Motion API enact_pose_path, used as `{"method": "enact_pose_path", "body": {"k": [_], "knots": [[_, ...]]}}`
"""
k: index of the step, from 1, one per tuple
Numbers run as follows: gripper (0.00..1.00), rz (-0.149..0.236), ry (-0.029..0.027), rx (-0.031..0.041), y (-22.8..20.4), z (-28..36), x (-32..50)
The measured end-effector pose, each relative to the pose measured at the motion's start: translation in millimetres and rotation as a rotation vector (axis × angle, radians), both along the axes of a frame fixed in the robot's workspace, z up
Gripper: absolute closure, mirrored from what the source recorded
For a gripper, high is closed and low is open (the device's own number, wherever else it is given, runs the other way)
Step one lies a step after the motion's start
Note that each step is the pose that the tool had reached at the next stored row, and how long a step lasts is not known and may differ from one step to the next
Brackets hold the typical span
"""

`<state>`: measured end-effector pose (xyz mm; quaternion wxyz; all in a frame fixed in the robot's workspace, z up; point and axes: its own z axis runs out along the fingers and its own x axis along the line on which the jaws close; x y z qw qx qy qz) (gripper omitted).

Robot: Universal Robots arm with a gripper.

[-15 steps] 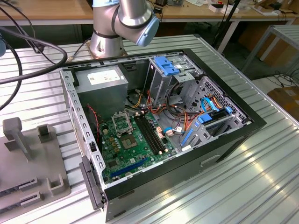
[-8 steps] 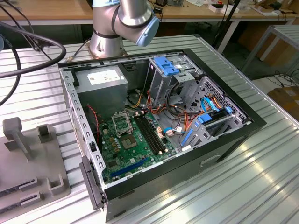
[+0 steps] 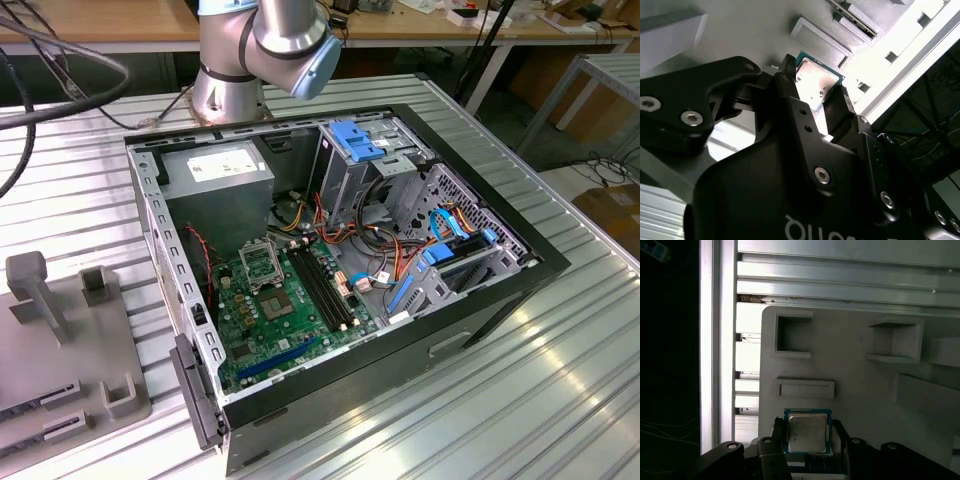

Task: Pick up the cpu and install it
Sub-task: 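Pick up the cpu and move it towards the insertion slot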

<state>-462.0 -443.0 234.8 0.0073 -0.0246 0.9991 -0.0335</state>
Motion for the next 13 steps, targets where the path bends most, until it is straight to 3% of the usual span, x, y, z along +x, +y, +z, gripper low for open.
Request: {"method": "enact_pose_path", "body": {"k": [7, 13], "knots": [[0.53, 0.000, 0.0010, -0.0001, 0.0, 9.5, 0.0], [0.53, 0.000, 0.0010, -0.0002, 0.0, 12.7, 0.0]]}}
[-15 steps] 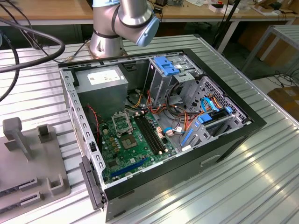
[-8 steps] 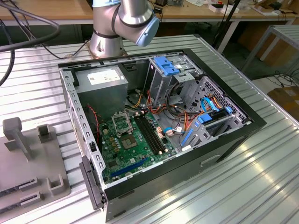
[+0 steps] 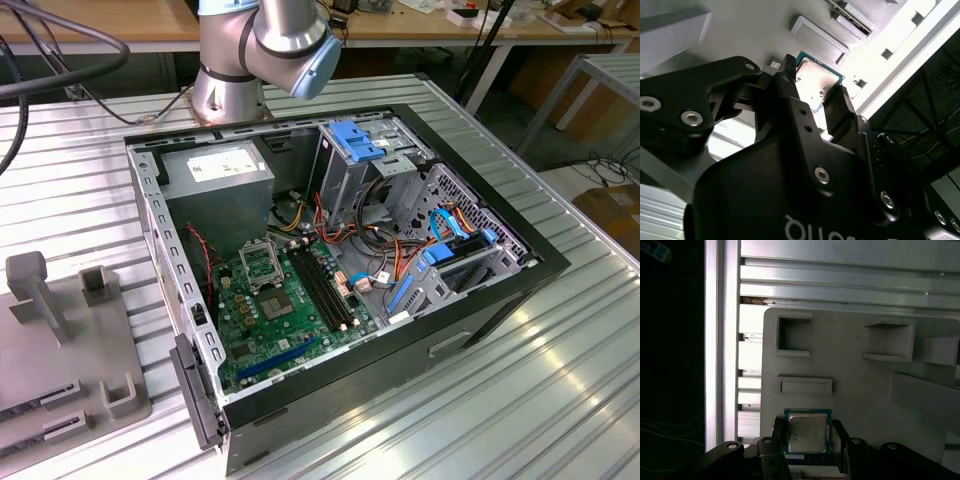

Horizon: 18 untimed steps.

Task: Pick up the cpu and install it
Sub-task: 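Pick up the cpu and move it towards the insertion slot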

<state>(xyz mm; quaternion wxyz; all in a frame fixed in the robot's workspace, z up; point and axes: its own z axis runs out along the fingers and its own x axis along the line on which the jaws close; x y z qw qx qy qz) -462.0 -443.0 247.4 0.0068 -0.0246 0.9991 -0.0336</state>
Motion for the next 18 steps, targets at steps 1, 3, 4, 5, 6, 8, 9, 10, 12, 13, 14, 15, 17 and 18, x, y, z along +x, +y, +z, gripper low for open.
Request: {"method": "enact_pose_path", "body": {"k": [1, 3, 4, 5, 6, 8, 9, 10, 12, 13, 14, 15, 17, 18], "knots": [[0.53, 0.000, 0.0000, 0.0000, 0.0, 0.7, 0.0], [0.53, 0.000, -0.0002, 0.0001, 0.0, 1.6, 0.0], [0.53, 0.000, -0.0001, 0.0001, 0.0, 2.0, 0.0], [0.53, 0.000, 0.0000, 0.0000, 0.0, 2.7, 0.0], [0.53, 0.000, -0.0001, 0.0001, 0.0, 3.0, 0.0], [0.53, 0.000, -0.0001, 0.0001, 0.0, 3.7, 0.0], [0.53, 0.000, -0.0001, 0.0000, 0.0, 4.0, 0.0], [0.53, 0.000, 0.0000, 0.0000, 0.0, 4.4, 0.0], [0.53, 0.000, 0.0000, 0.0000, 0.0, 5.8, 0.0], [0.53, 0.000, 0.0001, 0.0000, 0.0, 6.2, 0.0], [0.53, 0.000, 0.0000, 0.0000, 0.0, 6.5, 0.0], [0.53, 0.000, 0.0000, 0.0000, 0.0, 6.8, 0.0], [0.53, 0.000, 0.0001, 0.0000, 0.0, 7.7, 0.0], [0.53, 0.000, 0.0001, 0.0000, 0.0, 8.3, 0.0]]}}
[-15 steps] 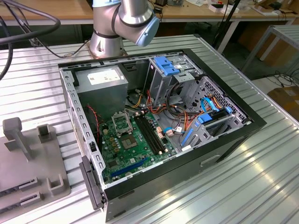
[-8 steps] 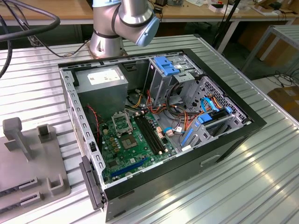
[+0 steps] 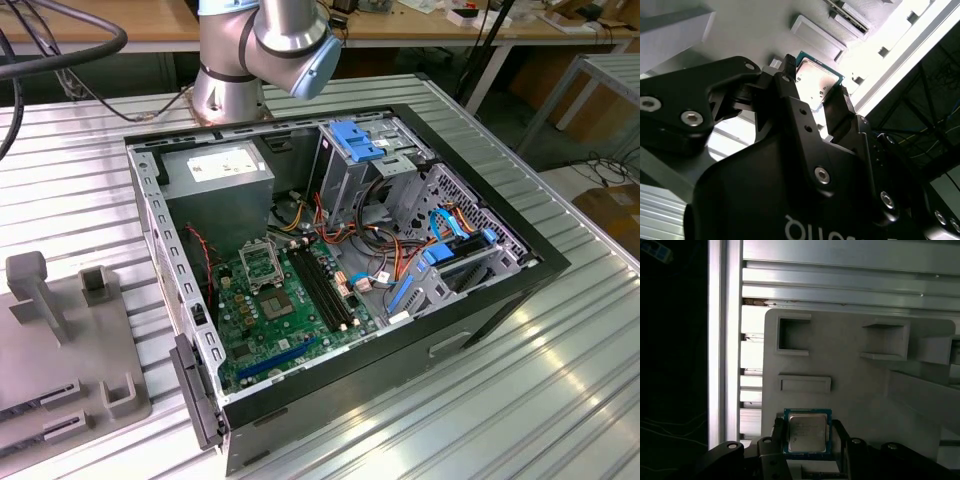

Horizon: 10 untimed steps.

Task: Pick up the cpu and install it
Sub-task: 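Pick up the cpu and move it towards the insertion slot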

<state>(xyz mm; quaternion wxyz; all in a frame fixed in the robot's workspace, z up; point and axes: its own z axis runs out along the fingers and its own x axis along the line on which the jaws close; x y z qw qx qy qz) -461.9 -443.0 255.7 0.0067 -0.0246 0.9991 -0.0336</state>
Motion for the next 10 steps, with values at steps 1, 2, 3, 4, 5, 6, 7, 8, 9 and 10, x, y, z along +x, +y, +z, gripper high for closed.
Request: {"method": "enact_pose_path", "body": {"k": [1, 2, 3, 4, 5, 6, 7, 8, 9, 10], "knots": [[0.53, 0.000, -0.0001, 0.0001, 0.0, 0.8, 0.0], [0.53, 0.000, -0.0002, 0.0001, 0.0, 1.1, 0.0], [0.53, 0.000, -0.0002, 0.0001, 0.0, 1.4, 0.0], [0.53, 0.000, 0.0000, 0.0000, 0.0, 1.9, 0.0], [0.53, 0.000, 0.0000, 0.0000, 0.0, 2.3, 0.0], [0.53, 0.000, -0.0001, 0.0001, 0.0, 2.7, 0.0], [0.53, 0.000, -0.0001, 0.0001, 0.0, 3.2, 0.0], [0.53, 0.000, -0.0002, 0.0001, 0.0, 3.4, 0.0], [0.53, 0.000, -0.0001, 0.0001, 0.0, 3.8, 0.0], [0.53, 0.000, -0.0001, 0.0001, 0.0, 4.1, 0.0]]}}
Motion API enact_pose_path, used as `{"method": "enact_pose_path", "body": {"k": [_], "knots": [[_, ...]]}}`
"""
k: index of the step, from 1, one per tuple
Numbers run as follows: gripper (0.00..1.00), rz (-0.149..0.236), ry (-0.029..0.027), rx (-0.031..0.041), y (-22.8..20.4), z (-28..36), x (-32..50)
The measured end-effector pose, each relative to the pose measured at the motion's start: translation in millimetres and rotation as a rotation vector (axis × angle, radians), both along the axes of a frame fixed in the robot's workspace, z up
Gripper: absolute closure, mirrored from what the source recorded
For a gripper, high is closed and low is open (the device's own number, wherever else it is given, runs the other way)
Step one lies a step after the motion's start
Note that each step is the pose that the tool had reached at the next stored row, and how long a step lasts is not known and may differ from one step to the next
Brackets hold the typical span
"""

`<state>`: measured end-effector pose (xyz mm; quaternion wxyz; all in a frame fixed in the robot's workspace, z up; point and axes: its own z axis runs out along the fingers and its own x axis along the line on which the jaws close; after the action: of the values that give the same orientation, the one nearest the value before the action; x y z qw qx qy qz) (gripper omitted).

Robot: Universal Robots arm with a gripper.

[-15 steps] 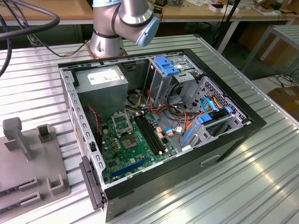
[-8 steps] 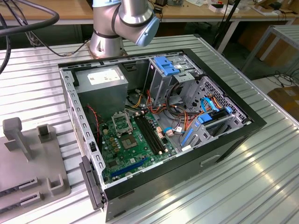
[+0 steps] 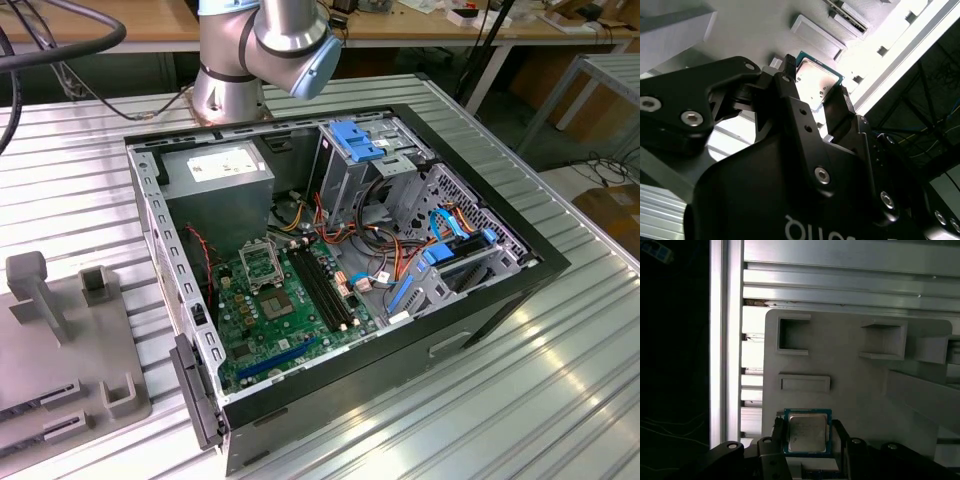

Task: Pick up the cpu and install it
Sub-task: 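Pick up the cpu and move it towards the insertion slot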

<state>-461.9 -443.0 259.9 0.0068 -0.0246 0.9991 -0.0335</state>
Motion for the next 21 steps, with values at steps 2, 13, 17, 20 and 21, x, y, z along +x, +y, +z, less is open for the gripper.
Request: {"method": "enact_pose_path", "body": {"k": [2, 13, 17, 20, 21], "knots": [[0.53, 0.000, 0.0002, -0.0002, 0.0, 1.1, 0.0], [0.53, 0.000, 0.0002, -0.0001, 0.0, 6.2, 0.0], [0.53, 0.000, 0.0000, 0.0000, 0.0, 8.3, 0.0], [0.53, 0.000, 0.0000, -0.0001, 0.0, 9.9, 0.0], [0.53, 0.000, 0.0000, -0.0001, 0.0, 10.3, 0.0]]}}
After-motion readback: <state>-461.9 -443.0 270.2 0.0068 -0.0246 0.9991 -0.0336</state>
